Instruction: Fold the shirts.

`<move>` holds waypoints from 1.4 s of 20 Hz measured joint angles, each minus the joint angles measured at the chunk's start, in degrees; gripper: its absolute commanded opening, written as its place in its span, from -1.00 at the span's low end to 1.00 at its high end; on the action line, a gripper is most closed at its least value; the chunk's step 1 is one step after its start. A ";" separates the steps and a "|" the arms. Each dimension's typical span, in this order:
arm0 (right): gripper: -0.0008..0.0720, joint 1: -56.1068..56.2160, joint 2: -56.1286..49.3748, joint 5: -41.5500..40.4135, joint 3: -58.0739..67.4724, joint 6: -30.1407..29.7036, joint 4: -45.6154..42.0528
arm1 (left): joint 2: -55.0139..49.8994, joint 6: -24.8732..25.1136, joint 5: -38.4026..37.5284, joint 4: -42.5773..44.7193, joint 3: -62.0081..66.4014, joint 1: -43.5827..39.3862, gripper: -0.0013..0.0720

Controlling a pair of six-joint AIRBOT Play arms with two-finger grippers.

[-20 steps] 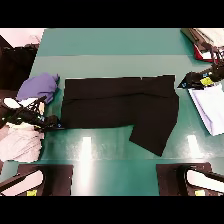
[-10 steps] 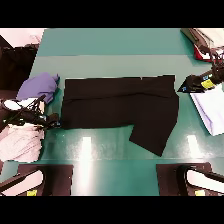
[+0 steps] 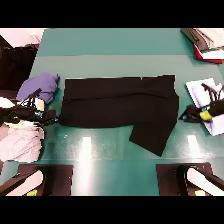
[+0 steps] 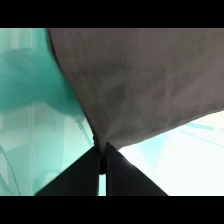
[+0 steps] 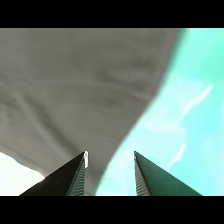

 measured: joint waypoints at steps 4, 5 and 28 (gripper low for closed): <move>-0.03 -2.12 0.72 -5.40 -8.98 -1.09 2.36 | 0.74 0.09 -0.22 0.00 0.09 0.00 -0.90; -0.03 -2.34 0.35 -6.62 -10.21 -1.27 2.97 | 0.83 0.09 -0.24 0.02 0.09 0.00 -0.90; -0.94 -3.04 18.82 3.80 -3.65 -2.12 -5.49 | 15.78 -4.83 -12.33 1.77 0.09 -7.10 -0.91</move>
